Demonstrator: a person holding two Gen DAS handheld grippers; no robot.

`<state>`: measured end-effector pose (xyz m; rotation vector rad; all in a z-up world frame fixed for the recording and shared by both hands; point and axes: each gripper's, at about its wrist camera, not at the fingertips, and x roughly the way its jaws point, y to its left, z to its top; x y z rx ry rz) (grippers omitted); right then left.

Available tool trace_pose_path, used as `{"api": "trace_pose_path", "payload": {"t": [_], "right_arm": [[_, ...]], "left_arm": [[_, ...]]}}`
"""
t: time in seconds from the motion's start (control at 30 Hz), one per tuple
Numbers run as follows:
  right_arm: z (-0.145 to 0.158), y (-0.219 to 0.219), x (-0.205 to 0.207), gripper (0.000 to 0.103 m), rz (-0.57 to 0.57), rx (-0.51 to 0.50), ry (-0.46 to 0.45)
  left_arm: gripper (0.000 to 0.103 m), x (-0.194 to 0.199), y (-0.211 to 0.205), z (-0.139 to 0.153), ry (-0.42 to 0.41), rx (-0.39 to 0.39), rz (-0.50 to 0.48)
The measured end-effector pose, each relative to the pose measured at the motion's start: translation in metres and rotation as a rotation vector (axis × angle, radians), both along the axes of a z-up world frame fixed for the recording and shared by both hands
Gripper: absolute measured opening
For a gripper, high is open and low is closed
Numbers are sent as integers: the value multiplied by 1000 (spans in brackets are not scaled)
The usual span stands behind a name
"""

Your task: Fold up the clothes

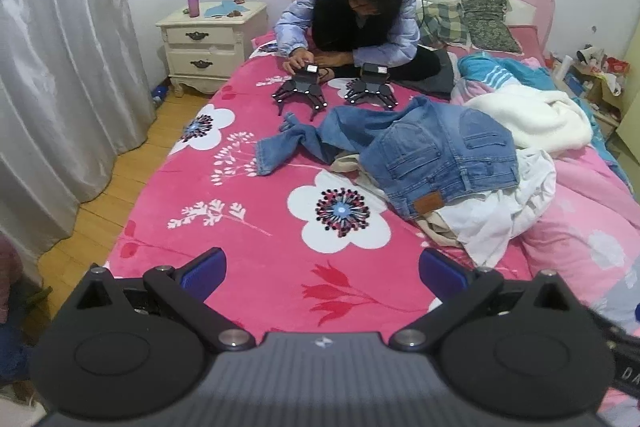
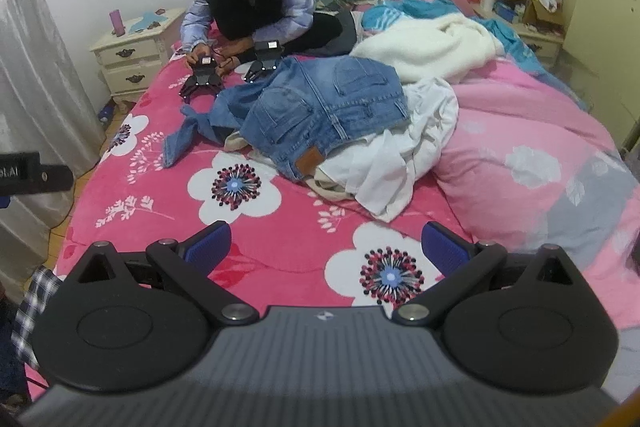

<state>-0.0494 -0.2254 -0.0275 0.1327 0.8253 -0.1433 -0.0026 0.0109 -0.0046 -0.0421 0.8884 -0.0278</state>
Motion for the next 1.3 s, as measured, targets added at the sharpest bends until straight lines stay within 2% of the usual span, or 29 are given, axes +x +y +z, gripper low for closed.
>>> {"api": "trace_pose_path", "payload": {"t": [0.37, 0.77, 0.97, 1.3], "right_arm": [[5, 16, 4, 102, 18, -58, -3], [4, 8, 7, 102, 14, -64, -8], [4, 11, 10, 102, 7, -67, -2], [-1, 13, 11, 102, 5, -74, 15]], "left_arm": [[103, -11, 46, -20, 17, -6, -44], [103, -20, 124, -31, 12, -6, -77], [103, -27, 149, -33, 14, 6, -93], [103, -33, 161, -33, 25, 26, -102]]}}
